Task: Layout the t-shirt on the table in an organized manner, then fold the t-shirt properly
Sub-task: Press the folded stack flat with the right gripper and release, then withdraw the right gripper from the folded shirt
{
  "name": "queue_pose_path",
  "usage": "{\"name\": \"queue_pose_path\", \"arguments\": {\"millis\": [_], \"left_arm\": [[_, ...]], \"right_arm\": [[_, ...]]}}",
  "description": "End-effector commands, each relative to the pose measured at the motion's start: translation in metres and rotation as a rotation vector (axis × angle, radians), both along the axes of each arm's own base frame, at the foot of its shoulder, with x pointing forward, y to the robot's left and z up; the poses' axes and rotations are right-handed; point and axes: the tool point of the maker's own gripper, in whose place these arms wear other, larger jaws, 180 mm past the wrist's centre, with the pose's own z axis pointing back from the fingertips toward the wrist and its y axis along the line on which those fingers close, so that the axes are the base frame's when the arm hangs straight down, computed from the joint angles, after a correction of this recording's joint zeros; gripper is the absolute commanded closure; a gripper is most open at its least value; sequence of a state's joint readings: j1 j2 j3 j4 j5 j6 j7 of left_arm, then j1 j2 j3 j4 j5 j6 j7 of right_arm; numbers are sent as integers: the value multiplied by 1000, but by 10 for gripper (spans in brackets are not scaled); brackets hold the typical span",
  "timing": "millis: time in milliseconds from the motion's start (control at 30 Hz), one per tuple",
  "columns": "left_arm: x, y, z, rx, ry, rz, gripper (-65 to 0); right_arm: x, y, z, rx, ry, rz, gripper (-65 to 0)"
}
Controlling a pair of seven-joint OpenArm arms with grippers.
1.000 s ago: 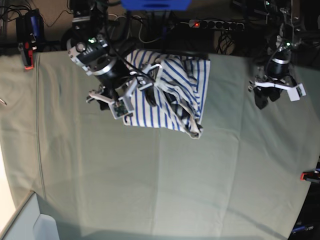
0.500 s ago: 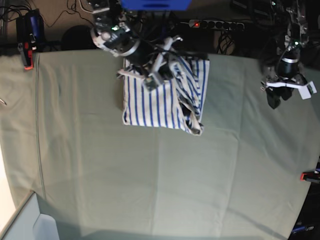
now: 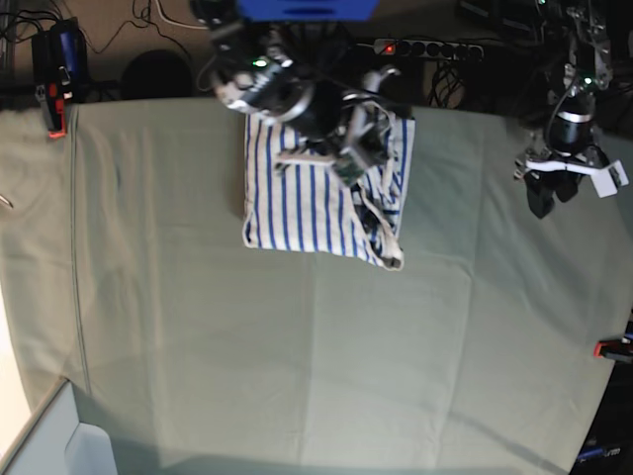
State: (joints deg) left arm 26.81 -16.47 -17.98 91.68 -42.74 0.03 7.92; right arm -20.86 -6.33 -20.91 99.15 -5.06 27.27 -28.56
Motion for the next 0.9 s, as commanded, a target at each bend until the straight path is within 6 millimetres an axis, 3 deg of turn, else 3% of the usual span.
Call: {"name": "queue_pose_path", "arguments": {"millis": [0, 133, 267, 400, 667, 767, 867], "left_arm": [[4, 5, 10, 23, -35, -1, -321], [4, 5, 10, 22, -33, 0, -321], [6, 5, 11, 21, -40, 0, -321], [5, 5, 12, 21, -39, -1, -321], [3, 5, 10, 25, -33, -3, -321], [3, 5, 10, 25, -31, -3, -321], [3, 5, 10, 25, -33, -3, -321]], "right_arm": [[5, -1, 15, 37, -39, -18, 0], [9, -29, 18, -3, -63, -61, 0], [-1, -31, -2, -22, -8, -53, 0], [-16, -8, -27, -12, 68, 5, 0], [-34, 49, -39, 23, 115, 155, 0], [-40, 59, -33, 28, 100, 196, 0], [-44, 48, -26, 7, 57, 226, 0]]}}
